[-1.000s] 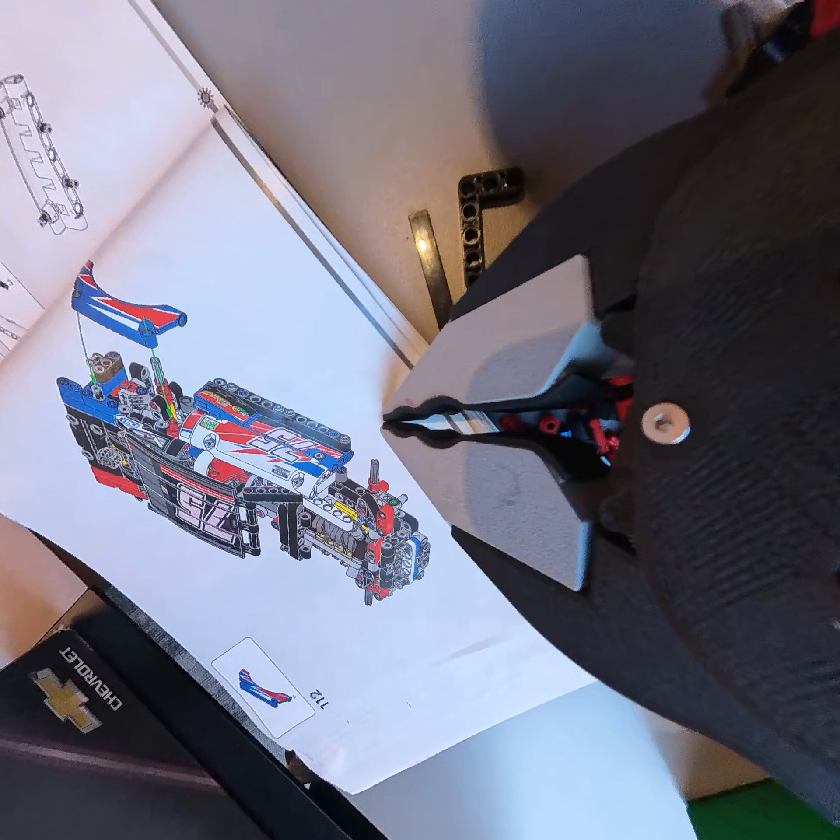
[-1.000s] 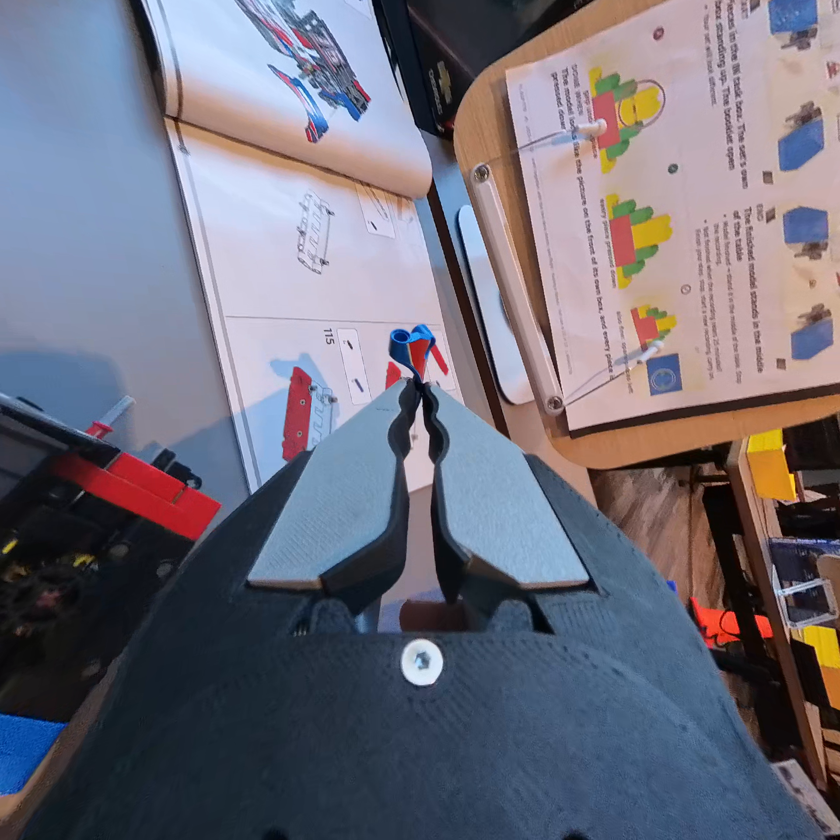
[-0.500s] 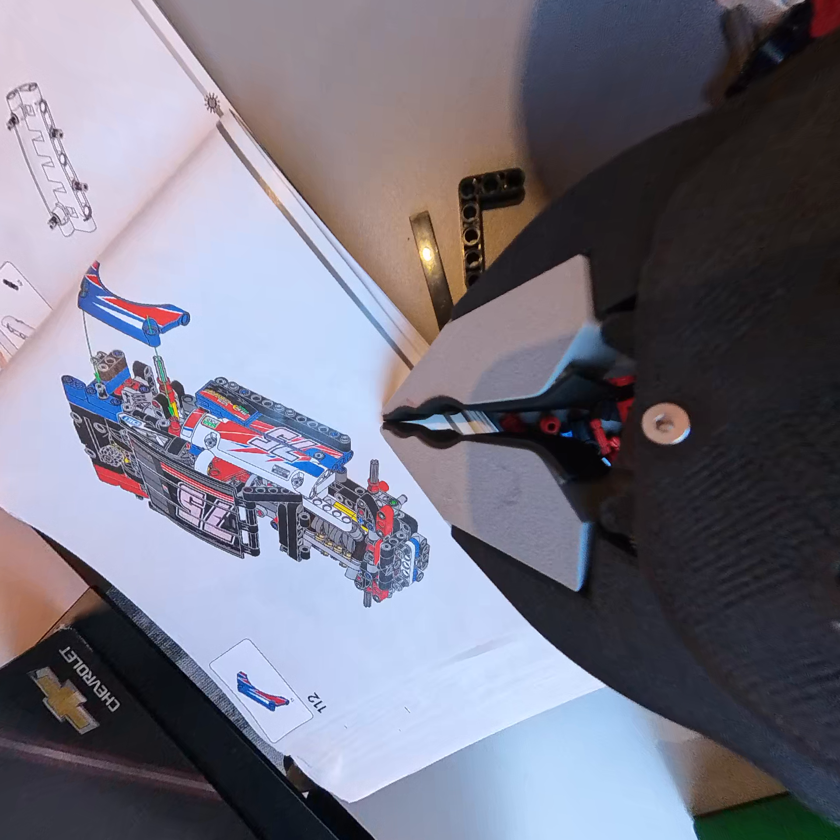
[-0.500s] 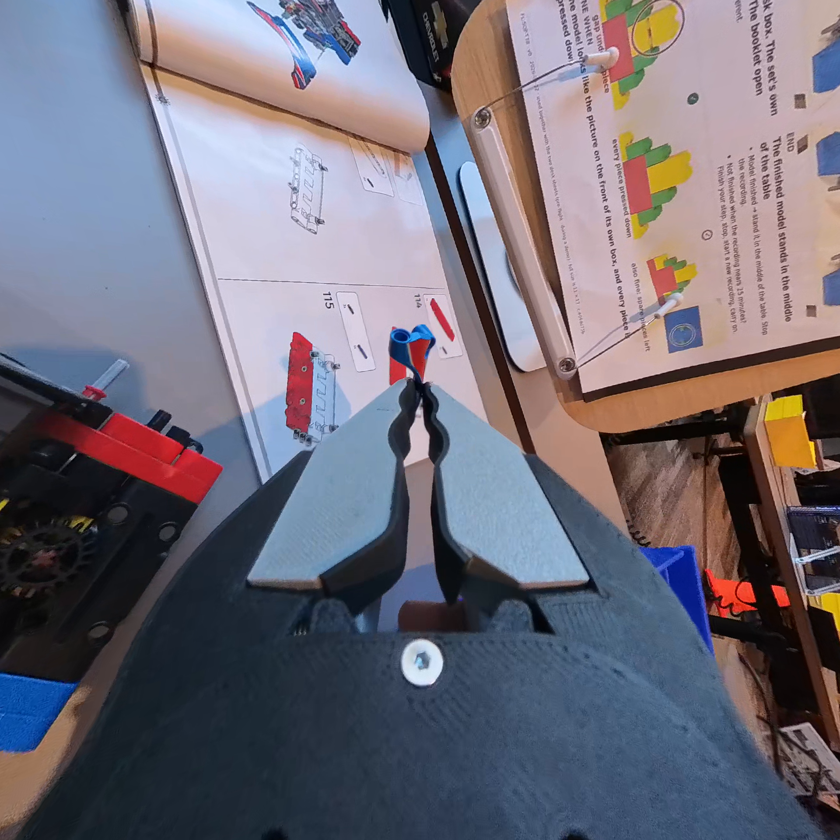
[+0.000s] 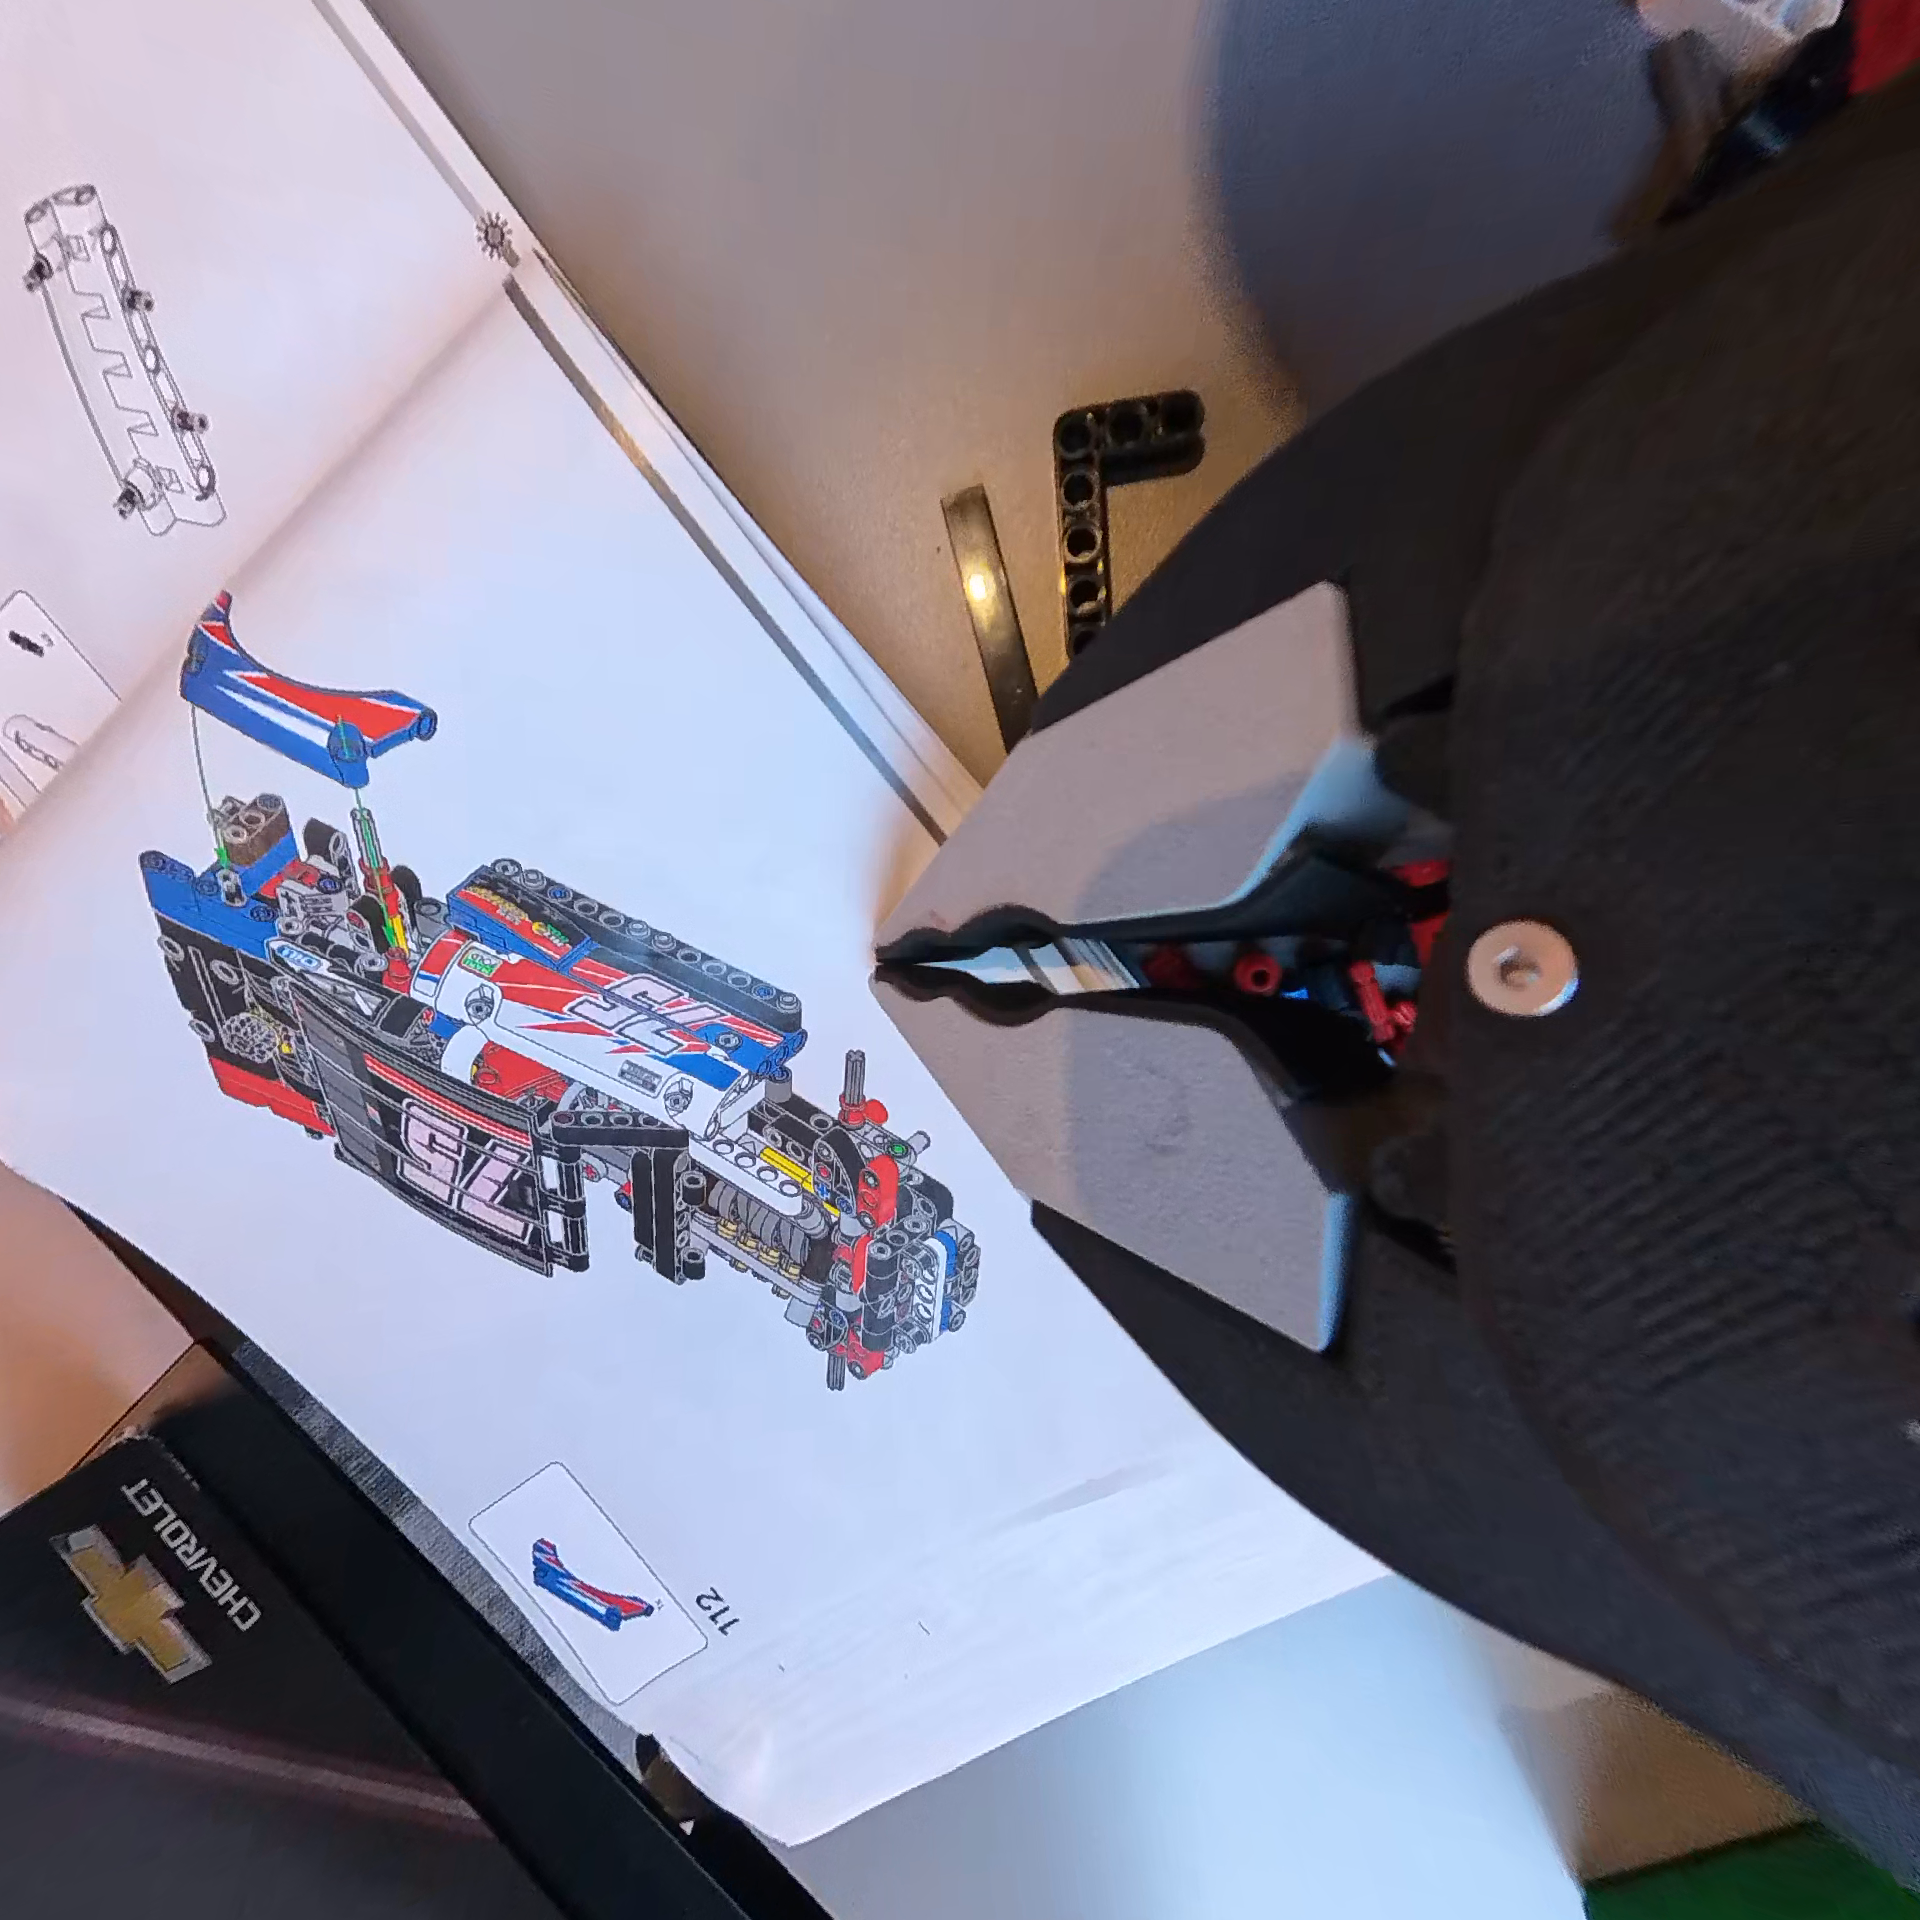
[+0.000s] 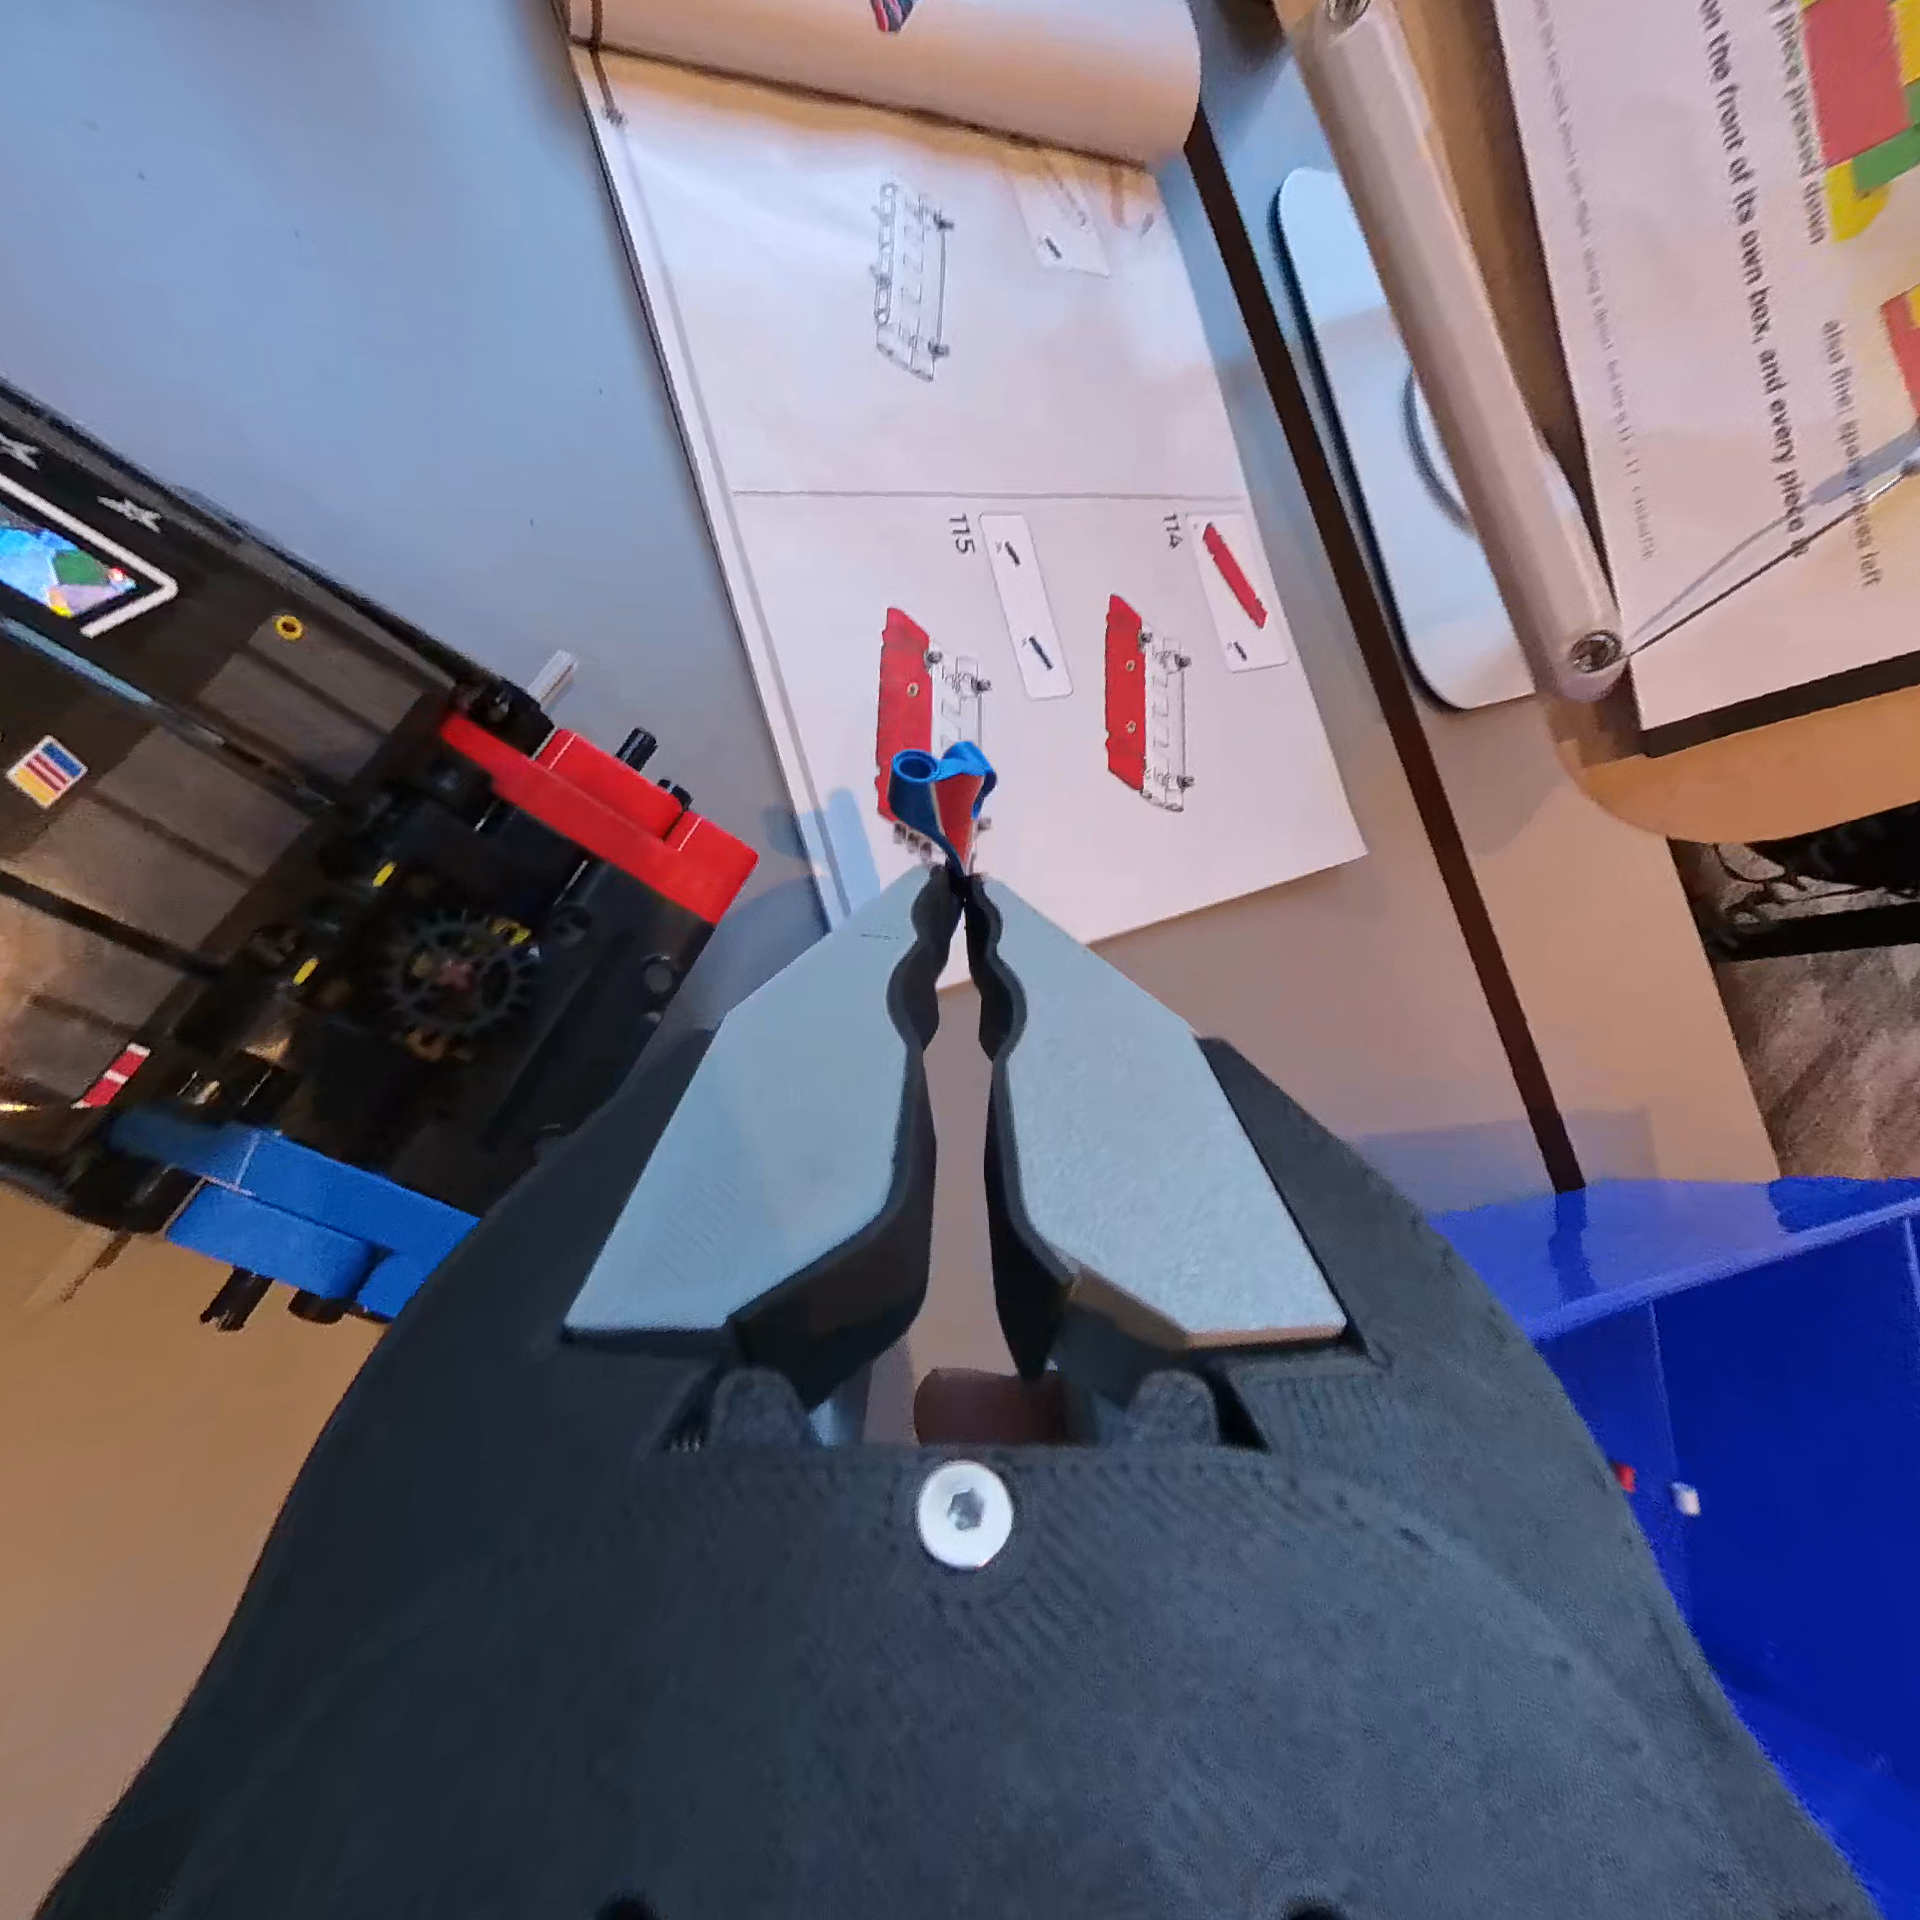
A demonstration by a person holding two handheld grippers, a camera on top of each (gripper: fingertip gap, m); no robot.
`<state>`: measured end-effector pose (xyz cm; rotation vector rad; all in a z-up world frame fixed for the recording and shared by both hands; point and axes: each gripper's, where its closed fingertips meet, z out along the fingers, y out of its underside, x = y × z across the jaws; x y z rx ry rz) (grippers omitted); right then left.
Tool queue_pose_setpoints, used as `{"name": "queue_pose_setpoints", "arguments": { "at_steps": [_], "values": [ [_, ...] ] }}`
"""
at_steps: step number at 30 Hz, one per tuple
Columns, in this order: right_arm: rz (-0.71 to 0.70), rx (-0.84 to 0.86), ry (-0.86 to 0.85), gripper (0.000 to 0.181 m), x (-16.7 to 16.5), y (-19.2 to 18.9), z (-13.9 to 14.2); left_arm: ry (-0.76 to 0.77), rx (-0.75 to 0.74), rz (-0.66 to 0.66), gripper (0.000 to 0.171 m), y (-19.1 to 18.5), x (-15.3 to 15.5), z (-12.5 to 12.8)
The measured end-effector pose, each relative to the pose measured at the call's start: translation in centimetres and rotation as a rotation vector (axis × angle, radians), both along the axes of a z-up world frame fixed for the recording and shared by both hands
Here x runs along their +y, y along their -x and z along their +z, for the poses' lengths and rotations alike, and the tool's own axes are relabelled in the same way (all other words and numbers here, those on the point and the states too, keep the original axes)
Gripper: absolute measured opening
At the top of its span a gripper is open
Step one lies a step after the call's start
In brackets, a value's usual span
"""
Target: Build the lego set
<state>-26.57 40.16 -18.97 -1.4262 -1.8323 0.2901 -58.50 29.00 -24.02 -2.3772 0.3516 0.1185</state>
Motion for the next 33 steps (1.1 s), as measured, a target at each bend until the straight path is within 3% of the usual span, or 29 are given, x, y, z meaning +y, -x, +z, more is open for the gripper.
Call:
{"name": "queue_pose_setpoints", "arguments": {
  "at_steps": [5,10,14,17,19,22,24,26,30,33],
  "values": [
    [-0.121,-0.025,-0.019,0.0,1.4,-2.3,-0.1,0.012,-0.061,0.022,0.0,0.0,0.1,0.0],
    [-0.257,0.078,-0.012,0.0,2.2,-6.4,2.7,-0.025,-0.107,0.047,0.0,-0.1,0.2,0.1],
    [-0.271,0.23,-0.011,0.0,0.2,-9.1,5.4,-0.039,-0.111,0.141,0.0,0.4,-0.3,1.2],
    [-0.263,0.265,-0.048,0.0,-2.0,-11.2,5.4,-0.068,-0.092,0.18,0.0,0.0,-1.3,3.2],
    [-0.276,0.287,-0.115,0.0,-3.0,-12.7,5.4,-0.081,-0.069,0.198,0.031,-0.5,-2.2,4.8],
    [-0.251,0.36,-0.228,0.0,-5.7,-13.7,6.0,-0.126,-0.018,0.233,0.042,-2.1,-3.5,8.3],
    [-0.201,0.39,-0.341,0.0,-8.0,-13.6,6.6,-0.166,-0.083,0.173,0.042,-6.6,-4.1,11.0],
    [-0.138,0.382,-0.48,0.0,-10.2,-12.6,7.1,-0.191,-0.253,-0.006,0.041,-14.8,-4.8,13.2],
    [0.001,0.375,-0.756,0.0,-14.5,-9.1,9.1,-0.071,-0.679,-0.343,0.044,-31.3,-8.1,13.6],
    [0.098,0.342,-0.95,0.0,-16.6,-6.6,10.2,-0.016,-0.908,-0.422,0.045,-36.6,-9.3,13.5]
  ]
}}
